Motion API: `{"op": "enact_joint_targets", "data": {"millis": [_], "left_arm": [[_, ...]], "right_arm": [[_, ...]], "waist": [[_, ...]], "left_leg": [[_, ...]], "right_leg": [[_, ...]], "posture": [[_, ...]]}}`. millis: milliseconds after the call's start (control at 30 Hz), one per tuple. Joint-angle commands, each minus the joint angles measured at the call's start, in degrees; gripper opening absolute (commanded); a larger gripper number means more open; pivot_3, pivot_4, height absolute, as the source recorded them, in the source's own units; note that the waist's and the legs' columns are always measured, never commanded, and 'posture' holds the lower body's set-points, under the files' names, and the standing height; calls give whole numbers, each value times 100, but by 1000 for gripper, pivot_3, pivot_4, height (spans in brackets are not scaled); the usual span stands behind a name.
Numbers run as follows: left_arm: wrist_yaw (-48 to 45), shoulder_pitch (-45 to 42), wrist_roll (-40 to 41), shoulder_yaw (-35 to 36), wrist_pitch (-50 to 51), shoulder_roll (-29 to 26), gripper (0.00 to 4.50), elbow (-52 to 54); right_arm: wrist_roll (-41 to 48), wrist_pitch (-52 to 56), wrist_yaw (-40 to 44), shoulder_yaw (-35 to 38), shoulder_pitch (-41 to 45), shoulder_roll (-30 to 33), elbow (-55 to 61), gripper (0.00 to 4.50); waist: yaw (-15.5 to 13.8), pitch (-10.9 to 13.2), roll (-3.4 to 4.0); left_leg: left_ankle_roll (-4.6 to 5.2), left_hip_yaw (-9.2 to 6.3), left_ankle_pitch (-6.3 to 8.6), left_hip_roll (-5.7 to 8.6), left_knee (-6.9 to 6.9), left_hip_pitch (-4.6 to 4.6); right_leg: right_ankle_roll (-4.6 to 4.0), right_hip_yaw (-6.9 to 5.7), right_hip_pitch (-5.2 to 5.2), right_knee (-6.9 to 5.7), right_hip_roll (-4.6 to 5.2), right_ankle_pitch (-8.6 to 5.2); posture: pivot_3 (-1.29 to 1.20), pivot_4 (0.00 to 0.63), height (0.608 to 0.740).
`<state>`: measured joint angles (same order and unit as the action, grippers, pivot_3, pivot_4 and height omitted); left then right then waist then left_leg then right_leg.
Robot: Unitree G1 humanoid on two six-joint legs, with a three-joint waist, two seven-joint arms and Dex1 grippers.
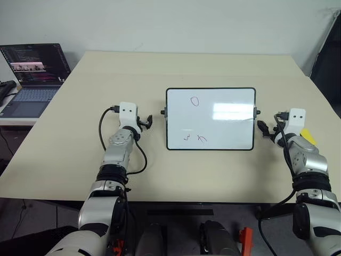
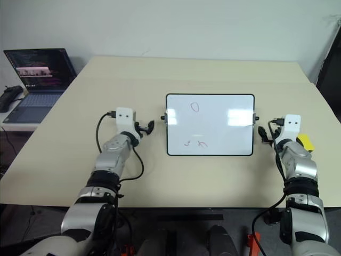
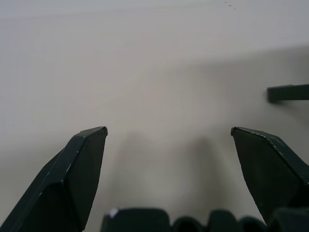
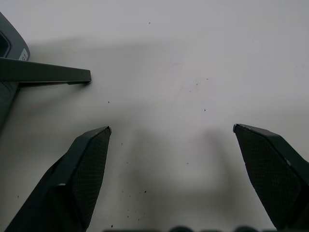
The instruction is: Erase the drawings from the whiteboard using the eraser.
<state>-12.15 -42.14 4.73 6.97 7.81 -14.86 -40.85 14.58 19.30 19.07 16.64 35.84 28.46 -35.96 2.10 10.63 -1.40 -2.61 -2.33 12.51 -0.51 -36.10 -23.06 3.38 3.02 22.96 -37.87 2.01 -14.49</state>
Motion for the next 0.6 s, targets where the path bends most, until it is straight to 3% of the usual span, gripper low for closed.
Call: {"op": "enact_joint_targets", "data": {"millis": [33,167,267,400,500,600], "left_arm": [[-52,28,21,4,11,-27,4500,170],[-268,174,129,70,165,-170,4500,567],[-1037,304,516,222,351,-579,4500,1229],[-2725,464,1665,432,1311,-1520,4500,2698],[-3811,360,2468,126,2338,-2035,4500,3663],[-4326,16,2685,-541,2954,-2113,4500,4282]], "right_arm": [[-54,10,20,-48,19,57,269,4455],[88,258,50,88,-99,202,646,4455],[168,526,187,153,-234,388,999,4455],[364,909,342,386,-396,734,1473,4455],[477,1100,458,556,-458,1003,1605,4455],[484,1242,435,679,-433,1206,1619,4455]], "waist": [[5,0,0],[16,0,0],[25,0,0],[67,1,1],[71,1,2],[-11,1,2]], "left_leg": [[0,0,0,0,0,0],[0,1,0,-1,1,0],[0,2,0,-1,0,-11],[0,1,0,-9,1,-22],[0,1,0,-8,0,-25],[0,-3,0,-5,-6,-22]], "right_leg": [[0,0,0,0,0,0],[0,1,1,0,0,0],[0,2,17,-6,-1,0],[-2,2,27,-6,-7,0],[-2,1,25,0,-5,-1],[-1,-4,16,0,-3,-1]], "posture": [[0,150,740],[0,150,740],[0,150,740],[0,150,740],[0,150,740],[0,150,740]]}}
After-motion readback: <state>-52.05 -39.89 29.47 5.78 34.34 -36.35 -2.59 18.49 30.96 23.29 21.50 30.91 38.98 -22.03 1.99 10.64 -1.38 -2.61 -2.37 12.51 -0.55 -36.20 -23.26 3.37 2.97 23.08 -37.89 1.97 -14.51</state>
